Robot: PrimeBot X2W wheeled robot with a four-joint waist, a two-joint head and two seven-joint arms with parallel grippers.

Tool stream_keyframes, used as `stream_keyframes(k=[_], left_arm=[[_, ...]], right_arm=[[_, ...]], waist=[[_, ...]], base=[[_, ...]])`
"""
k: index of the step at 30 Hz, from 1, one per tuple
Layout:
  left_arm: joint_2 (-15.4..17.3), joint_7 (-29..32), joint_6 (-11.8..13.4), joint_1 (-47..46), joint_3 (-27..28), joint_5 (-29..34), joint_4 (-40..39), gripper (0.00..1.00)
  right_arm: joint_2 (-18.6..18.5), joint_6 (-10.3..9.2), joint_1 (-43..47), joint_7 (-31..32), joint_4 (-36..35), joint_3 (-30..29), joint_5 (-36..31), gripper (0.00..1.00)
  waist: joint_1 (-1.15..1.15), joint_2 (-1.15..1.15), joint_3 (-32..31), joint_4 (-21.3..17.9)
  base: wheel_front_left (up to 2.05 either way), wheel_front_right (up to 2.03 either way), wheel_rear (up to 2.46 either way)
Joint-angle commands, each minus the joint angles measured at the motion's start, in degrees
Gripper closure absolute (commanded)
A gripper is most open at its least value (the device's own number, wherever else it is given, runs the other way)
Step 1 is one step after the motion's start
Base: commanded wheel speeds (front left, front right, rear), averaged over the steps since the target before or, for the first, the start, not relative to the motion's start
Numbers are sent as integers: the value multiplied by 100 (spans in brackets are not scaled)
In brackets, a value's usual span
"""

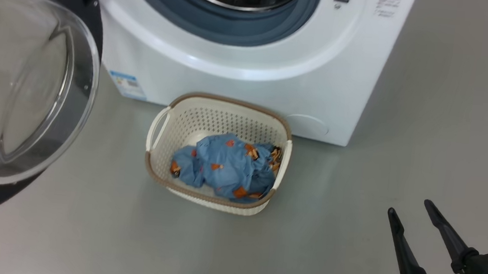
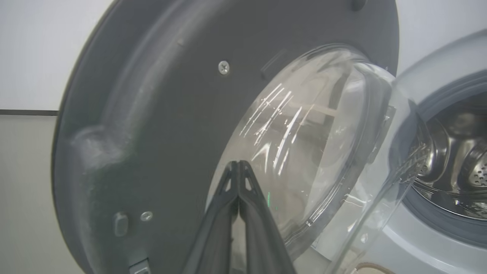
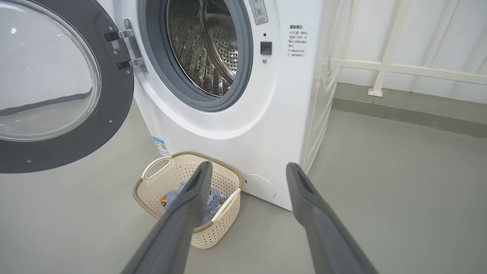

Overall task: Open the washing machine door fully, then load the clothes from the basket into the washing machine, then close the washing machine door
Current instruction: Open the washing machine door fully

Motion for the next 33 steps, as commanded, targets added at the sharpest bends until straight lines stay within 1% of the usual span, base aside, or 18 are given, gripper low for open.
stream_keyframes(k=[1, 4, 6, 7, 15, 19, 26, 31, 33], left_arm=[[291, 51, -66, 81, 80, 65, -241, 100], [272, 93, -123, 178, -22, 99, -334, 100], [228, 127, -205, 317, -175, 144, -470, 100], [228, 127, -205, 317, -175, 144, -470, 100], [-27, 178, -379, 726, -648, 258, -831, 100], [-230, 194, -460, 979, -877, 247, -965, 100], [-556, 86, -453, 1330, -1168, 306, -1111, 100], [-691, -24, -461, 1494, -1366, 439, -1228, 100], [-718, -64, -434, 1533, -1485, 589, -1264, 100]], right_arm=[[37, 9, -171, -107, -38, 139, 9, 0], [123, 9, -194, -165, 40, 114, -5, 0], [239, 9, -219, -233, 138, 85, -31, 0], [239, 9, -219, -233, 138, 85, -31, 0], [497, 9, -206, -396, 300, 8, -83, 0], [590, 9, -179, -466, 331, -7, -94, 0], [706, 9, -193, -558, 352, -4, -93, 0], [741, 9, -187, -613, 347, -5, -78, 0], [747, 9, -191, -635, 338, 0, -69, 0]], waist=[[0, 0, -354, -286], [0, 0, -472, -387], [0, 0, -640, -531], [0, 0, -640, -531], [0, 0, -1081, -928], [0, 0, -1247, -1128], [0, 0, -1361, -1523], [0, 0, -1372, -1762], [0, 0, -1374, -1845]], base=[[0, 0, 0], [0, 0, 0], [0, 0, 0], [0, 0, 0], [0, 0, 0], [0, 0, 0], [0, 0, 0], [0, 0, 0], [0, 0, 0]])
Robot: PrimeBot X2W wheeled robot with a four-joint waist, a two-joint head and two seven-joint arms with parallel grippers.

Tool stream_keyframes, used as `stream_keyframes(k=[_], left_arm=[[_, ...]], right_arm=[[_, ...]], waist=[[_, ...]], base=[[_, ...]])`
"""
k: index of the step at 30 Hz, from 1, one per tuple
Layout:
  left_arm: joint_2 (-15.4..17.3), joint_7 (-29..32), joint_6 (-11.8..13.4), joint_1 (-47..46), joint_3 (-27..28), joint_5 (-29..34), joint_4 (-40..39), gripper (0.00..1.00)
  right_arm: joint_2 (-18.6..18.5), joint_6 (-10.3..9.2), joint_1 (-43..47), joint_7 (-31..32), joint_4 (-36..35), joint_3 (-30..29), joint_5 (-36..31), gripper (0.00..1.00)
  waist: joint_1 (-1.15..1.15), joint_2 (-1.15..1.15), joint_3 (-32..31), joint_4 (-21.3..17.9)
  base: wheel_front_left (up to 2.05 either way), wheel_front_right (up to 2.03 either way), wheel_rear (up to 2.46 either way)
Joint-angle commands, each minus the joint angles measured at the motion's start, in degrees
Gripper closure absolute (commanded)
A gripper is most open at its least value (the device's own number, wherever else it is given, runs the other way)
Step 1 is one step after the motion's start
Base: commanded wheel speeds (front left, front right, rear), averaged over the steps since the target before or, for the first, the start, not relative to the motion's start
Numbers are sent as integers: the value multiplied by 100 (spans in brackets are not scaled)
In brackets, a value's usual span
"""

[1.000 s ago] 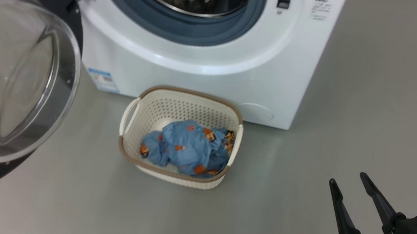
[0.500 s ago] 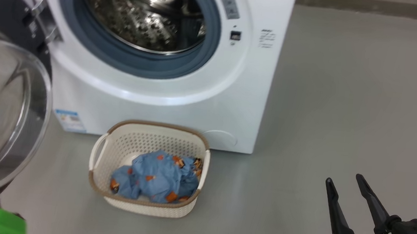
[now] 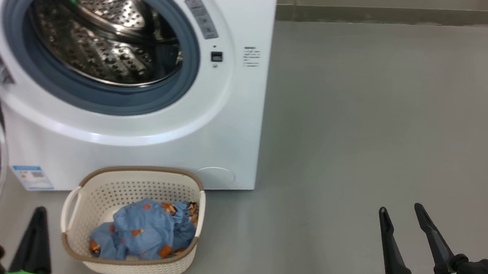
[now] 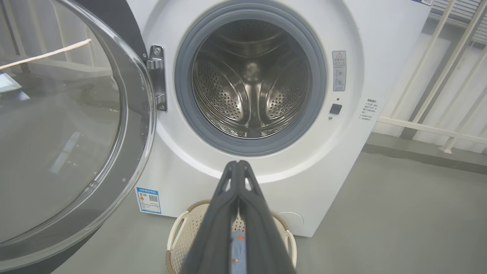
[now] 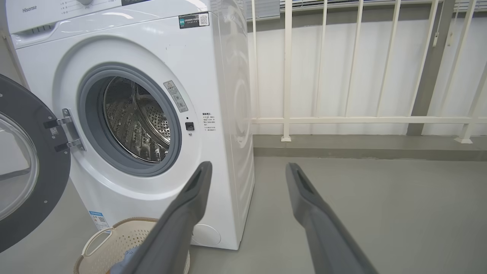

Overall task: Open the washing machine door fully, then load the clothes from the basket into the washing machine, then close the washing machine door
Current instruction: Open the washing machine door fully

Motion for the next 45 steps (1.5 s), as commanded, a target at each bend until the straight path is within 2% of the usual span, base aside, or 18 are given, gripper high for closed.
stream_keyframes(k=[1, 11, 26, 27, 28, 29, 30, 31, 32, 45], left_arm=[[68, -76, 26, -89, 107, 150, -198, 100], [-156, -201, 155, 9, -298, 616, -297, 100], [-430, -239, 252, 51, -250, 628, -291, 100], [-444, -240, 257, 74, -230, 619, -306, 85], [-458, -240, 255, 96, -216, 591, -311, 66], [-472, -240, 251, 113, -204, 560, -317, 53], [-481, -240, 252, 123, -199, 559, -329, 28], [-489, -240, 267, 131, -185, 572, -351, 8], [-497, -240, 277, 138, -171, 575, -370, 0], [-541, -241, 262, 228, -85, 598, -406, 0]], right_arm=[[-17, 9, -130, -63, -148, 140, -1, 0], [-40, 9, -151, -145, -177, 236, 15, 0], [-69, 9, -112, -257, -131, 381, 54, 0], [-69, 9, -112, -263, -125, 385, 55, 0], [-68, 9, -113, -270, -118, 390, 57, 0], [-69, 9, -115, -276, -112, 395, 58, 0], [-72, 9, -118, -282, -106, 405, 62, 0], [-73, 9, -123, -287, -104, 417, 66, 0], [-76, 9, -126, -292, -102, 426, 66, 0], [-110, 9, -116, -313, -62, 507, 69, 0]], waist=[[0, 0, -46, -191], [0, 0, -1, -506], [0, 0, 22, -497], [0, 0, 19, -489], [0, 0, 15, -479], [0, 0, 10, -468], [0, 0, 4, -456], [0, 0, 3, -444], [0, 0, -2, -429], [0, 0, -69, -281]], base=[[0, 0, 0], [0, 0, 0], [0, 0, 0], [0, 0, 0], [0, 0, 0], [0, 0, 0], [0, 0, 0], [0, 0, 0], [0, 0, 0], [0, 0, 0]])
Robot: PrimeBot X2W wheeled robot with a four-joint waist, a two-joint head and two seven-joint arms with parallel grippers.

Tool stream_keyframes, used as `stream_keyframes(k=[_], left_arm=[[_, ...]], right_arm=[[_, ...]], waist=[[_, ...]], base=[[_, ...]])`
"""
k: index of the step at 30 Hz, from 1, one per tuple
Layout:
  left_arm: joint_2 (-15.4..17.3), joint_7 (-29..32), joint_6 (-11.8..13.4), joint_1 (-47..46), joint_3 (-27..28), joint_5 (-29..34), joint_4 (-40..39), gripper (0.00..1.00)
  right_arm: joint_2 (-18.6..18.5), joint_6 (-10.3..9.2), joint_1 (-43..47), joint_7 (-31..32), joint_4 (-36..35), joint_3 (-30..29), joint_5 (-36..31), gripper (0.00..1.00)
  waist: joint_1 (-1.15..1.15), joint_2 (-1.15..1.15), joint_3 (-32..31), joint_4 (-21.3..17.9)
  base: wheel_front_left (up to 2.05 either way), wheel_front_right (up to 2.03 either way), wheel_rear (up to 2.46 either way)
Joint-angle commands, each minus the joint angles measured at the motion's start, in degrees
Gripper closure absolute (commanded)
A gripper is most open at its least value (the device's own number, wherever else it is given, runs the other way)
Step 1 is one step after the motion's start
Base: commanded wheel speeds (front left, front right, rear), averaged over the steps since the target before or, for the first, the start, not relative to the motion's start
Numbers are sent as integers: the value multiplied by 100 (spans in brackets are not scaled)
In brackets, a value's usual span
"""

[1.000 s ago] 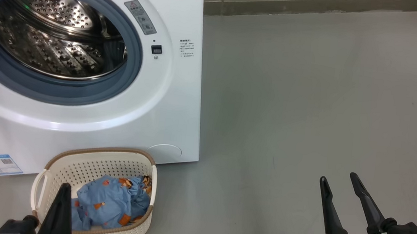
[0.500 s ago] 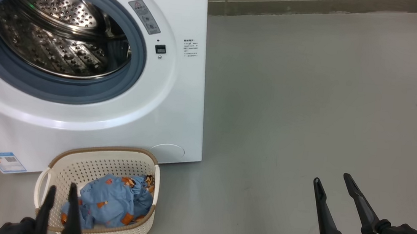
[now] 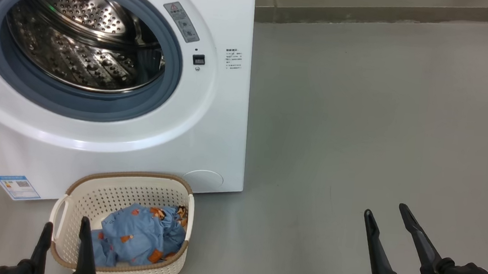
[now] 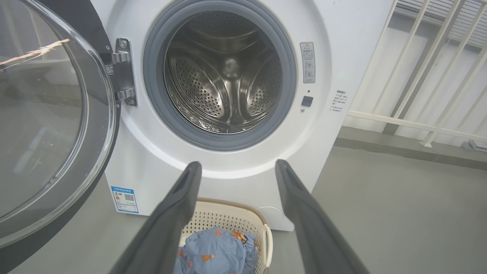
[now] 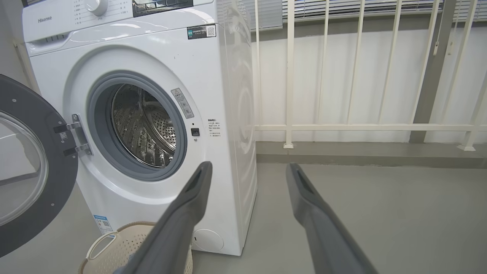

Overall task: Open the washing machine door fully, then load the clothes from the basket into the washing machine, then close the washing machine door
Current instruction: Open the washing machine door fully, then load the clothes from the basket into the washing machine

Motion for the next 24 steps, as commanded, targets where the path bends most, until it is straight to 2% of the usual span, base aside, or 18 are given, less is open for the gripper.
stream_keyframes(k=[1, 24], left_arm=[[28, -38, -12, -86, 189, 43, -173, 0], [17, -38, 125, -19, 87, 151, -127, 0]], right_arm=[[-57, 9, -117, -46, -122, 170, 51, 0], [-68, 9, -77, 5, -95, 221, 26, 0]], waist=[[0, 0, -8, 13], [0, 0, -58, 186]], base=[[0, 0, 0], [0, 0, 0]])
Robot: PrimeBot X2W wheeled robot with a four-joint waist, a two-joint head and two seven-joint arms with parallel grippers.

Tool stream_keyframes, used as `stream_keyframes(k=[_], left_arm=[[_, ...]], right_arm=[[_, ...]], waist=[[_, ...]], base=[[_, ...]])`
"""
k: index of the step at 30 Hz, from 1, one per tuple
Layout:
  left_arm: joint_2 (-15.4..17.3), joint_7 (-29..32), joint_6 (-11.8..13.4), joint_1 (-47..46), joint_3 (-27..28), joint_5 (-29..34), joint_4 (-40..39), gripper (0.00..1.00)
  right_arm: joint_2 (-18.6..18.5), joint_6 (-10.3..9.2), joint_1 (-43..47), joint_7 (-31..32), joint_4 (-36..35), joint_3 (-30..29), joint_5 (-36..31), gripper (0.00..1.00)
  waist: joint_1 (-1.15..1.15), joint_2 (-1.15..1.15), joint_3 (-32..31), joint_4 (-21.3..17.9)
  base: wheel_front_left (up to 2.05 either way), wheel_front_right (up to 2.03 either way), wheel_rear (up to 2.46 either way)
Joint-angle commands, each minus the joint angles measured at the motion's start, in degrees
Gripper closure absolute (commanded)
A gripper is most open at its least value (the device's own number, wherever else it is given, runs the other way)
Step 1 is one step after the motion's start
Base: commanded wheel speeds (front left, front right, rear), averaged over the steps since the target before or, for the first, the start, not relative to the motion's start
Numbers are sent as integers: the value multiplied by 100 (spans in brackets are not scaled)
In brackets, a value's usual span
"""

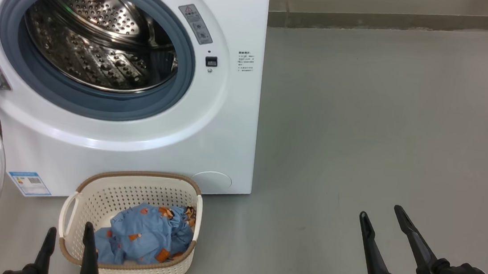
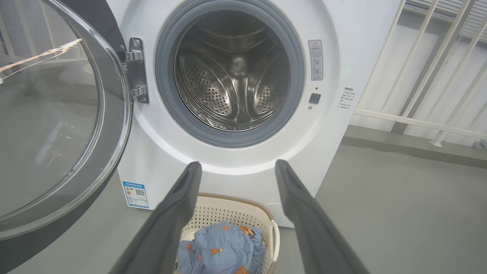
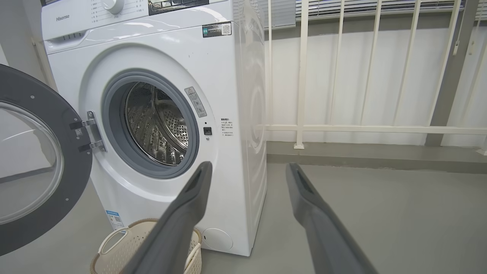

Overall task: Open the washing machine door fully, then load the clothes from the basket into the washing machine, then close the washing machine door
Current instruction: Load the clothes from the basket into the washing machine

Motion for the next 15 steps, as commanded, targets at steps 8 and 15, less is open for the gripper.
stream_keyframes(k=[8, 15], left_arm=[[23, -38, 37, -127, 139, 3, -109, 0], [23, -38, -89, -111, 82, -480, -148, 0]], right_arm=[[-32, 9, -78, 1, -104, 119, 15, 0], [-20, 9, -69, 2, -94, 123, 16, 0]], waist=[[0, 0, 22, 21], [0, 0, 19, 45]], base=[[0, 0, 0], [5, -5, 0]])
